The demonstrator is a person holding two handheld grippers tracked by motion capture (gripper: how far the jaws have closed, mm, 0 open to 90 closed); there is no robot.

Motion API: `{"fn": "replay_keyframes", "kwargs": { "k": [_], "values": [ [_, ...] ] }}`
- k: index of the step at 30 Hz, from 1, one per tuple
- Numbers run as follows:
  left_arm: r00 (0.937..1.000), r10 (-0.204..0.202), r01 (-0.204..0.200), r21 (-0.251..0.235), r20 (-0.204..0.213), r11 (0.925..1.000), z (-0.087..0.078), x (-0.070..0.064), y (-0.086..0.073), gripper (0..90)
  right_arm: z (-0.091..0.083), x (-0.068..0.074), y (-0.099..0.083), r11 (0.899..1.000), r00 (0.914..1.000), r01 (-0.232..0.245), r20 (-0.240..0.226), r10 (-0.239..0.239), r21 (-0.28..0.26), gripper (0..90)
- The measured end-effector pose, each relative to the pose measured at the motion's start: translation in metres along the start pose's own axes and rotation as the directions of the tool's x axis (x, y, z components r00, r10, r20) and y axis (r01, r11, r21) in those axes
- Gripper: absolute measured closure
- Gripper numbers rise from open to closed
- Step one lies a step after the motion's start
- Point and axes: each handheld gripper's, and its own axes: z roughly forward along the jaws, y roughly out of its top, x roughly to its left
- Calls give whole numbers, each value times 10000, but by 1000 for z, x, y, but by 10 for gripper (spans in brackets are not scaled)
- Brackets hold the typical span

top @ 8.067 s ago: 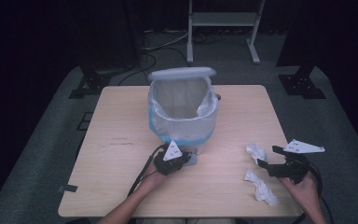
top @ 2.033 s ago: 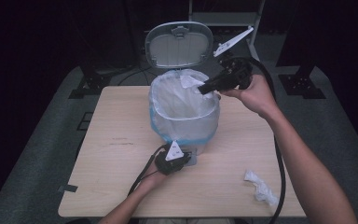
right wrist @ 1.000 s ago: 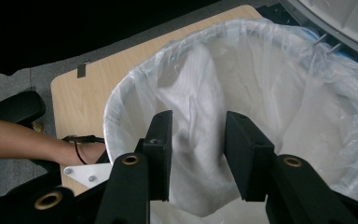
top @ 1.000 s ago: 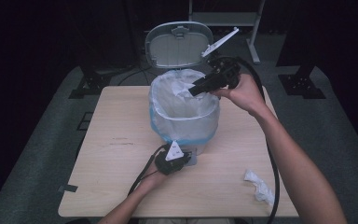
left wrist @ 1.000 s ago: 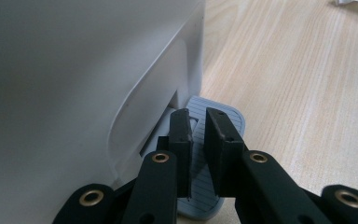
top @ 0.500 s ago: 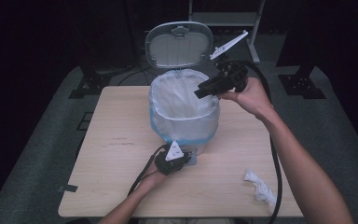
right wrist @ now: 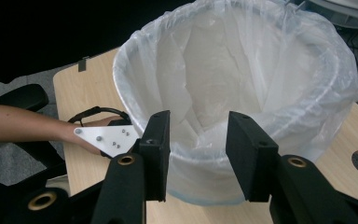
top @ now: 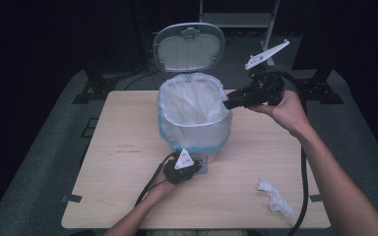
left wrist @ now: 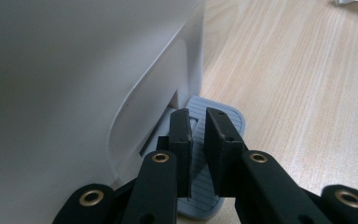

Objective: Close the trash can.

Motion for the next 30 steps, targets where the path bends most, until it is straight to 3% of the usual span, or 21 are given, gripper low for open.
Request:
{"fn": "replay_keyframes", "kwargs": {
  "k": [18,30],
  "values": [
    [10000,0,0,3,0,10000,0,0,0,812,-22,5,-40,9995,9999,-146,81,148,-266,571],
    [10000,-4,4,2,-1,10000,0,0,0,812,-32,4,-79,9973,9989,-417,182,429,-601,539]
  ]
}}
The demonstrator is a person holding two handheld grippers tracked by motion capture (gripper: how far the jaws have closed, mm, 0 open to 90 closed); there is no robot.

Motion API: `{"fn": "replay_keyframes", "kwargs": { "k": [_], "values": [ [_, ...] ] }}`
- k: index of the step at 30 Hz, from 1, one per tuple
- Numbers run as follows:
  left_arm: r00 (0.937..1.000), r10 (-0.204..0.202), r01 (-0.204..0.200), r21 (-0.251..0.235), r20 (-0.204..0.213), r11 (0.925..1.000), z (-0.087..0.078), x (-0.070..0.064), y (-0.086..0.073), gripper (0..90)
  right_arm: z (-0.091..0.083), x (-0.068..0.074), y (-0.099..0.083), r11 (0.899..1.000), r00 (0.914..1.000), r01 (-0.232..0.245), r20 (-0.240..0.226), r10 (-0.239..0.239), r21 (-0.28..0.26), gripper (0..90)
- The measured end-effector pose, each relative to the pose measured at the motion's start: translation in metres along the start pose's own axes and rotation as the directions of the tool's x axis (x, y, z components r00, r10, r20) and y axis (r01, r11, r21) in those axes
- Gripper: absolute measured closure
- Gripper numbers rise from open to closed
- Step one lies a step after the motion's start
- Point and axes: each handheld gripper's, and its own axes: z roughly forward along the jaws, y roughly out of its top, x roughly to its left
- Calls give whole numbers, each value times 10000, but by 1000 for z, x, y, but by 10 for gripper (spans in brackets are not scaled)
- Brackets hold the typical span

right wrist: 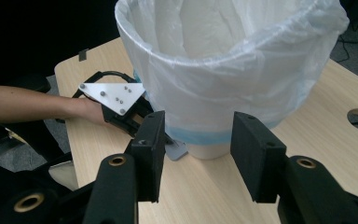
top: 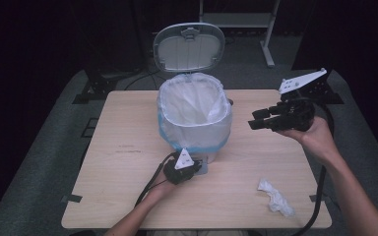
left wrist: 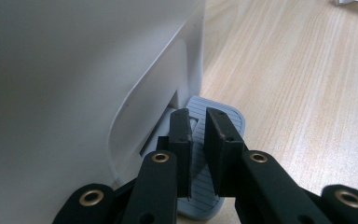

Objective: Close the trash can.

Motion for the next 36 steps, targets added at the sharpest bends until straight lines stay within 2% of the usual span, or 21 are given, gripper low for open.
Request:
{"fn": "replay_keyframes", "kwargs": {
  "k": [18,36],
  "values": [
    [10000,5,-5,12,6,10000,0,0,0,812,-13,-2,-42,9987,9986,-455,275,462,-238,533],
    [10000,1,-1,-25,-6,10000,0,0,0,812,-10,0,-82,9972,9964,-699,463,712,-275,488]
  ]
}}
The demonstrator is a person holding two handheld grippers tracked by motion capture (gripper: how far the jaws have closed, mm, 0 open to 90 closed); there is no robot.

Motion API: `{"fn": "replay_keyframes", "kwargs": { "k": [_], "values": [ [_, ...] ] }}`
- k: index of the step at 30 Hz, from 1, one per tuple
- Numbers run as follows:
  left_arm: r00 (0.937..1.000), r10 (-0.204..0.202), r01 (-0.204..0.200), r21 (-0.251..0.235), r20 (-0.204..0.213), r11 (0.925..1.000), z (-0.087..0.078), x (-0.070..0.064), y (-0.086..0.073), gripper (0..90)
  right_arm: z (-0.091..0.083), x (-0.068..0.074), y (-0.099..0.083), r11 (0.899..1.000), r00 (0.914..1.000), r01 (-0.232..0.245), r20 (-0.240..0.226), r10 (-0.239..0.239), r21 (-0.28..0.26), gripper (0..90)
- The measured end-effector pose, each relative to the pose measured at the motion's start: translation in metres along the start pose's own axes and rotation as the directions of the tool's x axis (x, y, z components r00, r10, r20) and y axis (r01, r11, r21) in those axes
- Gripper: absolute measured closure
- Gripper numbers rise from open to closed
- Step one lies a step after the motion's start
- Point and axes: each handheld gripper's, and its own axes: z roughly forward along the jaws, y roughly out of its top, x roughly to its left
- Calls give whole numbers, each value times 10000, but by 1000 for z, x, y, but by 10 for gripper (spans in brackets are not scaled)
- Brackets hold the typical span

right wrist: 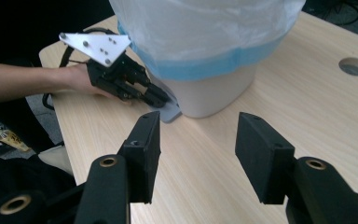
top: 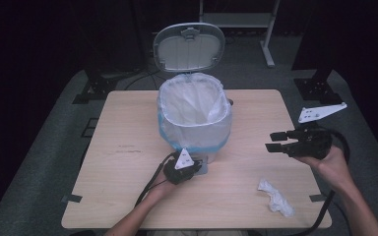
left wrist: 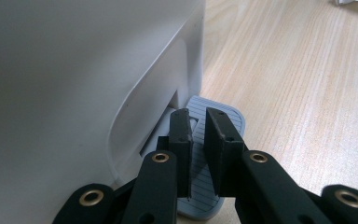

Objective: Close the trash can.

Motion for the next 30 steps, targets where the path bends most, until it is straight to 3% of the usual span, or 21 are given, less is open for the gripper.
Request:
{"fn": "replay_keyframes", "kwargs": {
  "k": [9,18,23,25,30],
  "values": [
    [10000,-1,1,1,1,10000,0,0,0,812,1,2,-20,9999,9999,-98,116,98,63,480],
    [10000,44,-44,63,-1,10000,0,0,0,812,-1,2,-44,9994,9994,-269,203,273,-201,480],
    [9999,-116,116,-6,26,9999,0,-1,0,811,-2,3,-54,9990,9991,-367,218,372,-244,480],
    [10000,69,-69,-2,-31,10000,0,0,0,810,-3,5,-57,9991,9991,-337,234,344,-271,480],
    [10000,60,-60,-7,-29,10000,0,0,0,810,-4,7,-63,9992,9991,-318,264,325,-261,480]
  ]
}}
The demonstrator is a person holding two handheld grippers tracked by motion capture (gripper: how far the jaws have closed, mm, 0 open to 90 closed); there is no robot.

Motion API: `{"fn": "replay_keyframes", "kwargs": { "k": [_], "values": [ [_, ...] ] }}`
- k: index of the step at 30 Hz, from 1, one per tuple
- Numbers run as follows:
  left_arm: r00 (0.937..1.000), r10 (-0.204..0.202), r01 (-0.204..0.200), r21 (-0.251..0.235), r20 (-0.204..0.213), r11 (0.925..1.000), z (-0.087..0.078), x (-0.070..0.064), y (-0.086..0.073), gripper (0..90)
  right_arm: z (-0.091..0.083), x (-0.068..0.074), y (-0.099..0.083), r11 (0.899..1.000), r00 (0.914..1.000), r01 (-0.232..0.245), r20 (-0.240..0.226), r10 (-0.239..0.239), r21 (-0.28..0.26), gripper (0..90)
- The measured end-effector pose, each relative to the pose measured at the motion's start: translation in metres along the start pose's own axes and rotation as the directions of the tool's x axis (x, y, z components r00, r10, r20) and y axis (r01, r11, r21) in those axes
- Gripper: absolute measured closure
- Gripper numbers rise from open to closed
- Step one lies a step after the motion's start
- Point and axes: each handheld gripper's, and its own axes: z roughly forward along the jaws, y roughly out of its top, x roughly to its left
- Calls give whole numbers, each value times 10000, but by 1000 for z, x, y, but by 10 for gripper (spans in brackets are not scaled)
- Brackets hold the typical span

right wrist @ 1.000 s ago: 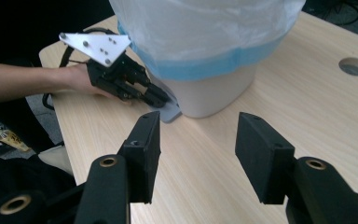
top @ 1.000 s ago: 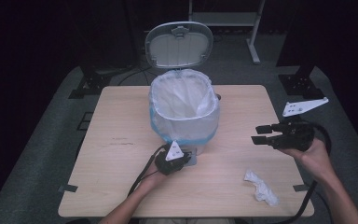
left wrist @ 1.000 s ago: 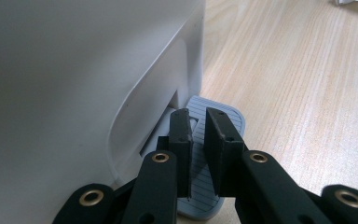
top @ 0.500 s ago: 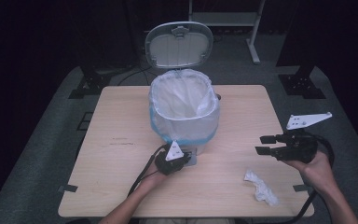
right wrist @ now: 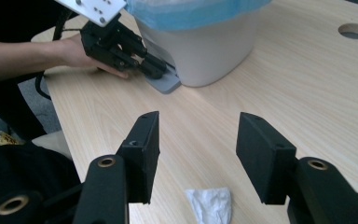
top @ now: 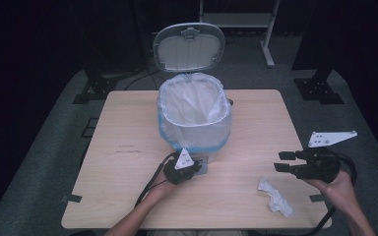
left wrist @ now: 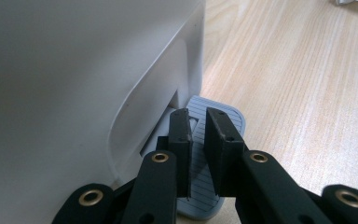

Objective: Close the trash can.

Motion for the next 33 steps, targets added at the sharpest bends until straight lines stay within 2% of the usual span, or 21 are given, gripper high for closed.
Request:
{"fn": "replay_keyframes", "kwargs": {
  "k": [33],
  "values": [
    [10000,15,-15,23,-14,10000,0,0,0,807,14,4,-51,9985,9997,-128,192,118,528,461]
  ]
}}
